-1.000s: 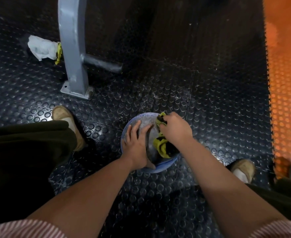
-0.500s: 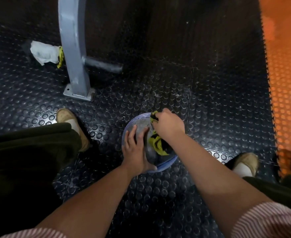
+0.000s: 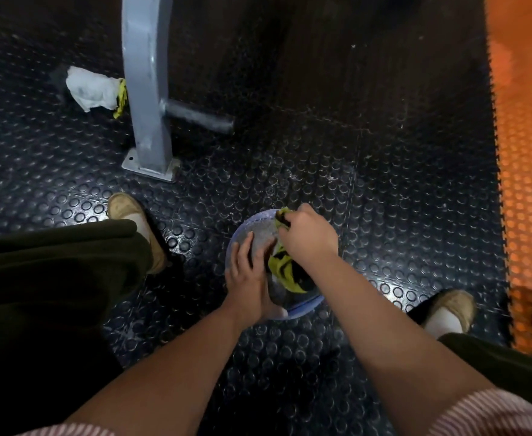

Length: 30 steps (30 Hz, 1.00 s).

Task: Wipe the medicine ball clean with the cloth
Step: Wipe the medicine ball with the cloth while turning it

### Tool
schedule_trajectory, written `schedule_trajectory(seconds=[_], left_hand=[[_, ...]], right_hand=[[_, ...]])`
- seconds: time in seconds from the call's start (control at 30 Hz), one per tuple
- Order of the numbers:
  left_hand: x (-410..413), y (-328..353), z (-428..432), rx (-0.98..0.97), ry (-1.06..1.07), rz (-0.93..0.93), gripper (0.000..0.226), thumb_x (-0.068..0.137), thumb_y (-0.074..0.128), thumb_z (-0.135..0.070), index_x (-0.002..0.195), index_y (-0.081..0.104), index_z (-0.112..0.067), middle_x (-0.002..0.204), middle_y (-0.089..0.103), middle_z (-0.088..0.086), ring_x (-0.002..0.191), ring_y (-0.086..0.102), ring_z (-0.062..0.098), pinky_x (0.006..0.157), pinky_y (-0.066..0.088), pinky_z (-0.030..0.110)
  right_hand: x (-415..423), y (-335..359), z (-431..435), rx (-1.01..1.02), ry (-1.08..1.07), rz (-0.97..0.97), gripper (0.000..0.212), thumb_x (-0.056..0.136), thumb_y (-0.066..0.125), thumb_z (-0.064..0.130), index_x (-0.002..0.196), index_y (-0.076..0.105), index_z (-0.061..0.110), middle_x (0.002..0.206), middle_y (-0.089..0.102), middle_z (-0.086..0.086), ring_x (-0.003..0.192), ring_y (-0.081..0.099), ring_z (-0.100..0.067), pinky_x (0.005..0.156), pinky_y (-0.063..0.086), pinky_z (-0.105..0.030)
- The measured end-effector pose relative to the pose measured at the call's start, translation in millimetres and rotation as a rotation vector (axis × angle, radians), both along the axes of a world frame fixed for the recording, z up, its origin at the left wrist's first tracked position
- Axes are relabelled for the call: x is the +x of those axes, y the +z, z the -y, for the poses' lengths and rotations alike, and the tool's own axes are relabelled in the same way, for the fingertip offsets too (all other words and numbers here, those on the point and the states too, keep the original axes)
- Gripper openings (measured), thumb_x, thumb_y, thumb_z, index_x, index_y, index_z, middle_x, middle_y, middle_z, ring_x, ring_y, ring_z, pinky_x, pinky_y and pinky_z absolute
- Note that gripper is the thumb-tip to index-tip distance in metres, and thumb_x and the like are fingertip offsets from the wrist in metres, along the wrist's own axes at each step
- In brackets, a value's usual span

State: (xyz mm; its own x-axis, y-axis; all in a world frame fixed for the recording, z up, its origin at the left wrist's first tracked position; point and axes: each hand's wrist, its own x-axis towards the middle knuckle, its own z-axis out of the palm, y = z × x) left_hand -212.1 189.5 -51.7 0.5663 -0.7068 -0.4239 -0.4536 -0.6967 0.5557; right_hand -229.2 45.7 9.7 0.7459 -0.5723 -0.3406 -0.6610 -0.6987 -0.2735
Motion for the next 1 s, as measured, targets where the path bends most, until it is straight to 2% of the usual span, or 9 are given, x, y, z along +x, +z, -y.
schedule_trajectory(seconds=[0.03, 0.1, 0.17, 0.3, 0.47, 0.57, 0.73, 0.9, 1.0], left_hand=[[1.4, 0.7, 0.4, 0.016, -0.002, 0.002, 0.143, 0.054, 0.089, -0.049, 0.145, -0.021, -0.032, 0.149, -0.028, -0.008, 0.144, -0.022, 0.025, 0.118, 0.006, 0.054], [9.0, 0.9, 1.5, -0.001, 0.010, -0.024, 0.140, 0.051, 0.091, -0.046, 0.152, -0.004, -0.023, 0.155, -0.020, 0.003, 0.145, -0.019, 0.028, 0.118, 0.007, 0.054], [16.8, 3.4, 4.1, -0.044, 0.040, -0.059, 0.139, 0.048, 0.093, -0.045, 0.153, 0.004, -0.024, 0.157, -0.014, 0.004, 0.146, -0.014, 0.028, 0.118, 0.008, 0.055], [22.4, 7.6, 11.6, -0.033, 0.037, -0.063, 0.128, 0.058, 0.089, -0.040, 0.150, 0.000, -0.037, 0.155, -0.017, -0.003, 0.147, -0.013, 0.026, 0.118, 0.011, 0.054], [19.8, 3.8, 6.9, -0.010, 0.023, -0.055, 0.137, 0.052, 0.092, -0.045, 0.152, 0.001, -0.026, 0.156, -0.018, 0.001, 0.146, -0.015, 0.029, 0.115, 0.014, 0.060], [17.5, 5.9, 10.6, 0.073, 0.022, -0.006, 0.138, 0.055, 0.089, -0.049, 0.149, -0.011, -0.032, 0.153, -0.024, -0.006, 0.146, -0.018, 0.027, 0.117, 0.013, 0.057], [30.7, 5.7, 15.4, 0.004, 0.031, -0.085, 0.140, 0.050, 0.093, -0.045, 0.151, -0.002, -0.028, 0.156, -0.018, 0.000, 0.146, -0.015, 0.027, 0.117, 0.011, 0.059], [33.0, 6.9, 19.2, 0.057, -0.010, -0.070, 0.125, 0.064, 0.086, -0.036, 0.148, -0.006, -0.038, 0.155, -0.021, -0.006, 0.146, -0.015, 0.028, 0.117, 0.011, 0.057], [27.5, 7.7, 14.6, 0.092, -0.050, -0.060, 0.132, 0.061, 0.088, -0.039, 0.148, -0.011, -0.039, 0.154, -0.026, -0.005, 0.145, -0.019, 0.029, 0.118, 0.007, 0.057]], right_hand=[[6.1, -0.9, 2.2, 0.016, 0.000, -0.023, 0.030, 0.097, 0.045, 0.027, 0.115, 0.063, 0.012, 0.113, 0.047, -0.008, 0.099, 0.055, -0.032, 0.068, 0.039, -0.033], [7.3, -1.7, 3.1, 0.038, -0.002, -0.037, 0.030, 0.097, 0.044, 0.027, 0.116, 0.062, 0.011, 0.114, 0.046, -0.009, 0.100, 0.055, -0.032, 0.069, 0.040, -0.033], [-6.5, 1.4, -2.3, 0.040, 0.001, -0.013, 0.031, 0.097, 0.045, 0.028, 0.117, 0.062, 0.012, 0.117, 0.046, -0.008, 0.102, 0.054, -0.031, 0.071, 0.042, -0.034], [-34.1, 9.2, -12.5, 0.060, -0.009, 0.005, 0.034, 0.096, 0.046, 0.026, 0.125, 0.060, 0.017, 0.124, 0.046, -0.005, 0.107, 0.053, -0.028, 0.078, 0.044, -0.034], [2.5, 5.5, 4.4, 0.008, 0.011, -0.049, 0.027, 0.096, 0.045, 0.023, 0.112, 0.063, 0.012, 0.115, 0.047, -0.007, 0.096, 0.055, -0.029, 0.065, 0.039, -0.033], [25.9, 2.4, 15.6, 0.061, 0.019, -0.084, 0.024, 0.096, 0.045, 0.022, 0.108, 0.063, 0.013, 0.117, 0.050, -0.007, 0.099, 0.056, -0.031, 0.068, 0.038, -0.032], [10.6, 6.5, 13.9, 0.088, 0.002, -0.080, 0.028, 0.096, 0.046, 0.027, 0.112, 0.062, 0.011, 0.113, 0.047, -0.009, 0.100, 0.055, -0.032, 0.070, 0.038, -0.033], [-30.9, 10.2, -1.7, 0.076, 0.010, -0.046, 0.030, 0.094, 0.048, 0.027, 0.117, 0.063, 0.014, 0.119, 0.047, -0.006, 0.103, 0.054, -0.029, 0.076, 0.045, -0.035], [-29.9, 9.2, -3.7, 0.032, 0.004, -0.022, 0.032, 0.094, 0.048, 0.027, 0.120, 0.063, 0.016, 0.118, 0.048, -0.005, 0.099, 0.055, -0.029, 0.075, 0.048, -0.036]])
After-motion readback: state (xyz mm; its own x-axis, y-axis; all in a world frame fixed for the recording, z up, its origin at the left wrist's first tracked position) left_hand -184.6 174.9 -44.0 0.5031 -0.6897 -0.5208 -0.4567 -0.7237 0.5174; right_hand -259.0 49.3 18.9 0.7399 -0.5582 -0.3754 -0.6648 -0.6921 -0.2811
